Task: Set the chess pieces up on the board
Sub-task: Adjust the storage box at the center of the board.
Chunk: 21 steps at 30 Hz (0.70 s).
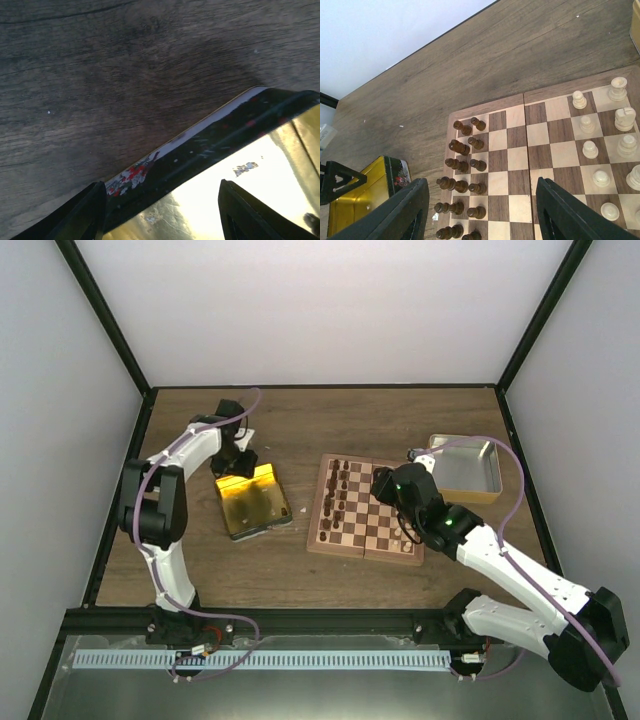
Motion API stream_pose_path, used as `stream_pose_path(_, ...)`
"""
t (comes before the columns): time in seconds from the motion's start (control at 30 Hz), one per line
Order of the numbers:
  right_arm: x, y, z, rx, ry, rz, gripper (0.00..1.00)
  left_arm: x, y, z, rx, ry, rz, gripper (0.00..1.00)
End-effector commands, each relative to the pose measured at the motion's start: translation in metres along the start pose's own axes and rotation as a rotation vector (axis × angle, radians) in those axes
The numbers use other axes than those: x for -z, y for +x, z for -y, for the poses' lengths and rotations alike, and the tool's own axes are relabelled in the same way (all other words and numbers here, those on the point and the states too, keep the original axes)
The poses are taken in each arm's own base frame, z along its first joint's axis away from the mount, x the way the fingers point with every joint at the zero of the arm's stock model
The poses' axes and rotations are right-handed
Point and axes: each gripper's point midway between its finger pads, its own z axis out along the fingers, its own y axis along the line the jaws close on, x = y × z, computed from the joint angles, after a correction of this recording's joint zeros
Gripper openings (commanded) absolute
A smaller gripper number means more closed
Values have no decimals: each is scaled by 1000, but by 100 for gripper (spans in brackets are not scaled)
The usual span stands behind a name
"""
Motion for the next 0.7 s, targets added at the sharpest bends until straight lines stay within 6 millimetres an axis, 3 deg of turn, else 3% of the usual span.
stream_pose_path(0.0, 6, -15, -10, -20, -28, 39, 60, -6, -9, -6, 5, -37, 0, 63)
stream_pose_path(0.13, 7, -16, -9, -20, -25, 44, 61, -8, -12, -9, 18, -52, 2, 62)
stream_pose_path(0.33, 6, -15, -10, -23, -31, 42, 61, -1, -8, -3, 89, -21, -17, 29)
stream_pose_path(0.47, 4, -15, -13, -14, -34, 37, 61, 5, -6, 0, 126, -6, -17, 24)
stream_pose_path(0.67, 4, -15, -13, -12, -33, 42, 60, -1, 25, -11, 218, -77, -87, 10)
